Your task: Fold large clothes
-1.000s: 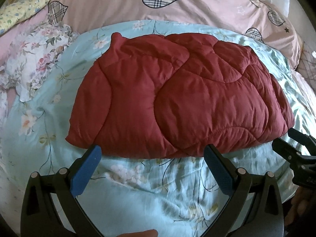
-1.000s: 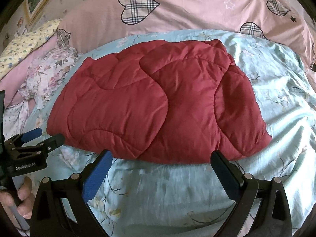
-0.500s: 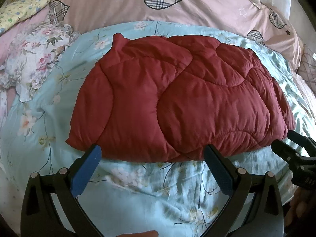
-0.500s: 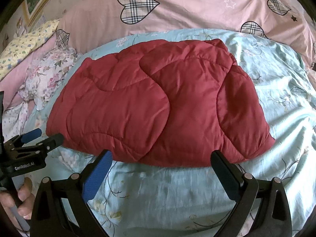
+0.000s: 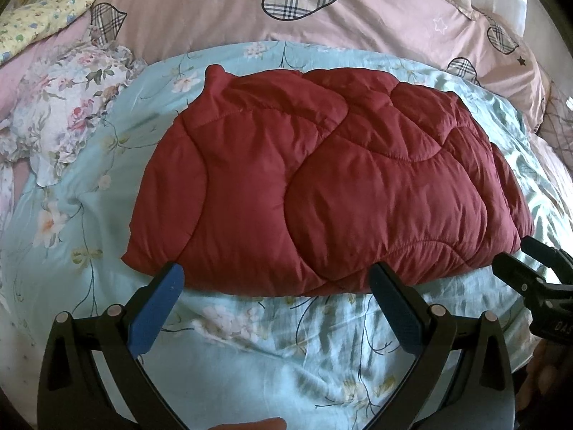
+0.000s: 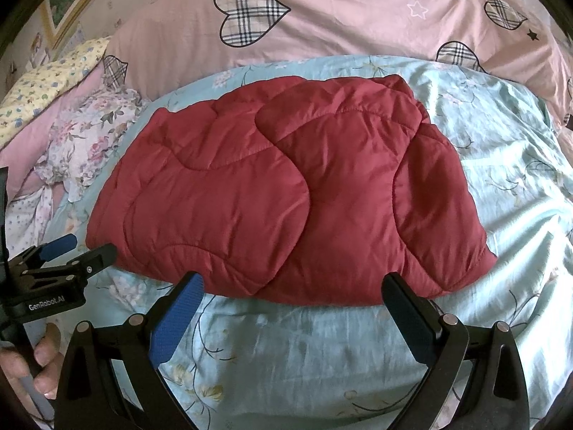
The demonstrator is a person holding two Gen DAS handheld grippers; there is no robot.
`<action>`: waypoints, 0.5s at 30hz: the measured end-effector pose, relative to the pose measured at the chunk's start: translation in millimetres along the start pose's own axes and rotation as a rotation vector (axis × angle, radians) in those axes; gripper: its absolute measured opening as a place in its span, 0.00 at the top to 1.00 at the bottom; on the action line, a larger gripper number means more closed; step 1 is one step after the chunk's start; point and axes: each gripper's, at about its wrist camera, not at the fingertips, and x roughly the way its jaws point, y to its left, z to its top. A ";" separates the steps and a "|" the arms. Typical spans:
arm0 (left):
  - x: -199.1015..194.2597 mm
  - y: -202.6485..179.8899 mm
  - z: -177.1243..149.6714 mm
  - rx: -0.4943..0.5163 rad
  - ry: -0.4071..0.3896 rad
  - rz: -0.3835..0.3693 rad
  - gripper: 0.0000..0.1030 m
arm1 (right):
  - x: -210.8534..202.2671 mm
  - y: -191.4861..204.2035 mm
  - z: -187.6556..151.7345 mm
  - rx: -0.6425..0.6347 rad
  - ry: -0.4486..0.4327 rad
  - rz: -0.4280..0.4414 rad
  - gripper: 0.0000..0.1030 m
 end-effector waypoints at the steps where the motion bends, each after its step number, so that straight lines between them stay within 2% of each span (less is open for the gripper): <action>1: 0.1 0.1 0.0 0.000 0.000 0.000 0.00 | -0.1 0.2 0.1 0.000 0.000 -0.001 0.02; 15: -0.6 -2.0 0.3 0.000 0.001 -0.005 0.00 | -0.5 1.1 0.2 -0.003 0.000 0.000 0.02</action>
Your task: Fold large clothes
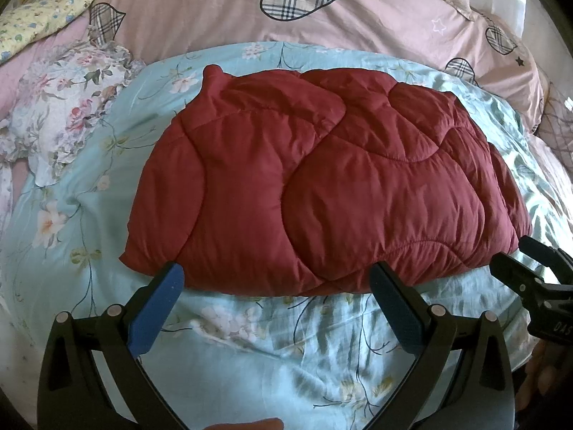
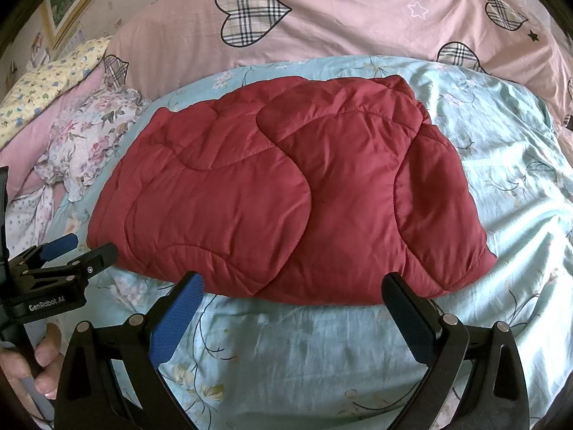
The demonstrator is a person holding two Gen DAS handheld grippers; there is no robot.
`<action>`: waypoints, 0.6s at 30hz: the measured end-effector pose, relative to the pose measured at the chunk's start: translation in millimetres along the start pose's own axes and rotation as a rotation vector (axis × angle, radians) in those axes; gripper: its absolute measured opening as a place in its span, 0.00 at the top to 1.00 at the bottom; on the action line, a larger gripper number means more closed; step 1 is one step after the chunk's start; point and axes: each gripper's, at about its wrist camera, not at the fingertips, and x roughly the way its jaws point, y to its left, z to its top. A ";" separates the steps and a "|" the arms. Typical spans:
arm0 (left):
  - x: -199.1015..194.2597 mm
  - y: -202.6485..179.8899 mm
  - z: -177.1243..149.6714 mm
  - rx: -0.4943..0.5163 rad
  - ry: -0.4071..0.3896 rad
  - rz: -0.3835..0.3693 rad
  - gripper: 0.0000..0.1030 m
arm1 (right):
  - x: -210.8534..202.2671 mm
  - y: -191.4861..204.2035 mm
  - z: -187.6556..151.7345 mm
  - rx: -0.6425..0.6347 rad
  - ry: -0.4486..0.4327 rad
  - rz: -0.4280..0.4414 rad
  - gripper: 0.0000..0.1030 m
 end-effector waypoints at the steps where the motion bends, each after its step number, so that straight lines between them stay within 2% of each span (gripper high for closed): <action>1: -0.2 -0.1 0.2 -0.001 -0.001 0.001 0.00 | 0.0 0.0 0.0 0.000 0.000 0.000 0.02; 18: -0.6 0.6 1.1 0.000 -0.003 0.000 0.00 | -2.7 0.4 1.8 0.001 -0.006 0.011 0.02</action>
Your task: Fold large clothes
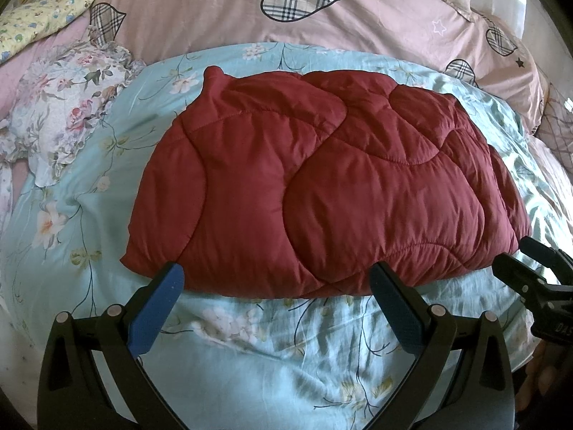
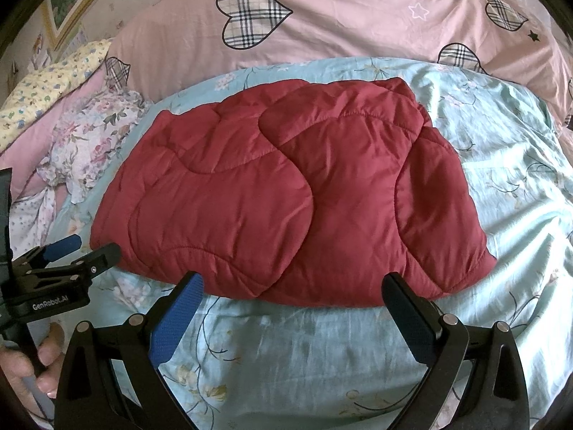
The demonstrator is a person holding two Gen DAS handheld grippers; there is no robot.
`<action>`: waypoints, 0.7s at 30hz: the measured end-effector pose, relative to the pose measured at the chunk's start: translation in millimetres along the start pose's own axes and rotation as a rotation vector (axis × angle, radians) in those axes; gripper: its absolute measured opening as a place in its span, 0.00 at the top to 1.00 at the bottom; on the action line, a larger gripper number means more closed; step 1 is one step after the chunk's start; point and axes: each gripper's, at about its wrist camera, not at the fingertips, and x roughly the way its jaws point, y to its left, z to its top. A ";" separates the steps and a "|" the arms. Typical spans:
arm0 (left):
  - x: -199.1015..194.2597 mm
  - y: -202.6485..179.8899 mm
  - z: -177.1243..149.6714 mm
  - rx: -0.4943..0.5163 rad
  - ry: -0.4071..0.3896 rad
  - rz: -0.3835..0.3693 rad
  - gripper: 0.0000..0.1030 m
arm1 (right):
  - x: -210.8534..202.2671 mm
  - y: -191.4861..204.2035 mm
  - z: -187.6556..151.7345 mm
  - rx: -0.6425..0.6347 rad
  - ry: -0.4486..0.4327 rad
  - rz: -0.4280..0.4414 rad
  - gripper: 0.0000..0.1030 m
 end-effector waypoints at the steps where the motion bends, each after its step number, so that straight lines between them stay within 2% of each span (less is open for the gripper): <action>1: -0.2 -0.1 -0.2 -0.001 -0.001 0.002 0.00 | -0.3 -0.2 0.3 -0.001 -0.001 0.000 0.02; 21: -0.2 2.1 4.9 -0.017 -0.015 0.017 0.00 | -2.5 1.5 6.8 -0.004 -0.012 0.002 0.02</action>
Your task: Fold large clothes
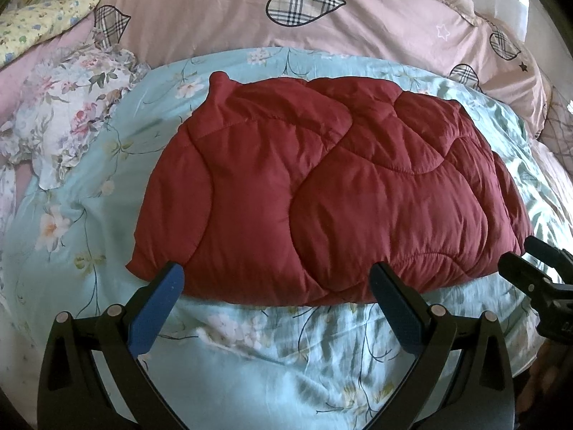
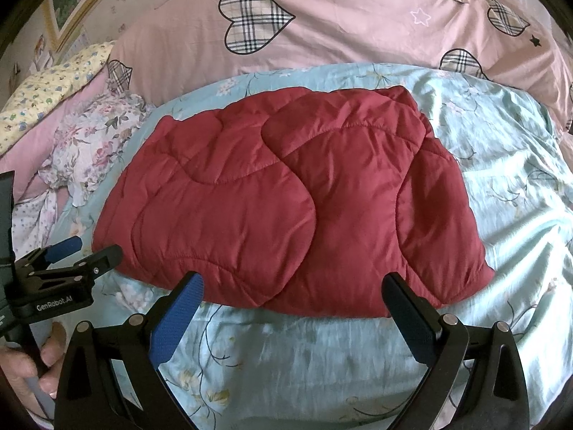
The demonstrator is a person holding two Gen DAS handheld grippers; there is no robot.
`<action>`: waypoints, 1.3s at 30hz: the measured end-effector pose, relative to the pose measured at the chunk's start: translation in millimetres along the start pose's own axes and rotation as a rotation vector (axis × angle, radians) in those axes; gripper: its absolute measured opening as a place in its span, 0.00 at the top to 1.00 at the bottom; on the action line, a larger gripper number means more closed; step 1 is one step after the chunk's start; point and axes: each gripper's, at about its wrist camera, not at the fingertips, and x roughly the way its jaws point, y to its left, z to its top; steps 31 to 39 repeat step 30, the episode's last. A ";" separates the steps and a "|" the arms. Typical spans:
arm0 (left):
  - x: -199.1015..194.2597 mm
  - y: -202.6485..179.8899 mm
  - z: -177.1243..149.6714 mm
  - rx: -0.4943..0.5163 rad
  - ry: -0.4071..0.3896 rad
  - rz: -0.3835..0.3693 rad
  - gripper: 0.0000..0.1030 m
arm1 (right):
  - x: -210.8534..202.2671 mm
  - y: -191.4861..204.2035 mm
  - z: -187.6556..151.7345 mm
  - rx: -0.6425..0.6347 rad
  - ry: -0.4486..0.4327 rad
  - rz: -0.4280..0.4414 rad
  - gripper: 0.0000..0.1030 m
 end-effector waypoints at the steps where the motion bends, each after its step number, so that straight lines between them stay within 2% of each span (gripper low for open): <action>1: 0.0 0.3 -0.2 0.000 -0.001 0.000 0.00 | 0.0 0.0 0.1 0.001 0.000 0.000 0.02; 39: 9.5 2.3 23.8 -0.013 -0.011 -0.015 0.00 | 8.8 -22.0 23.6 0.040 0.006 -0.003 0.02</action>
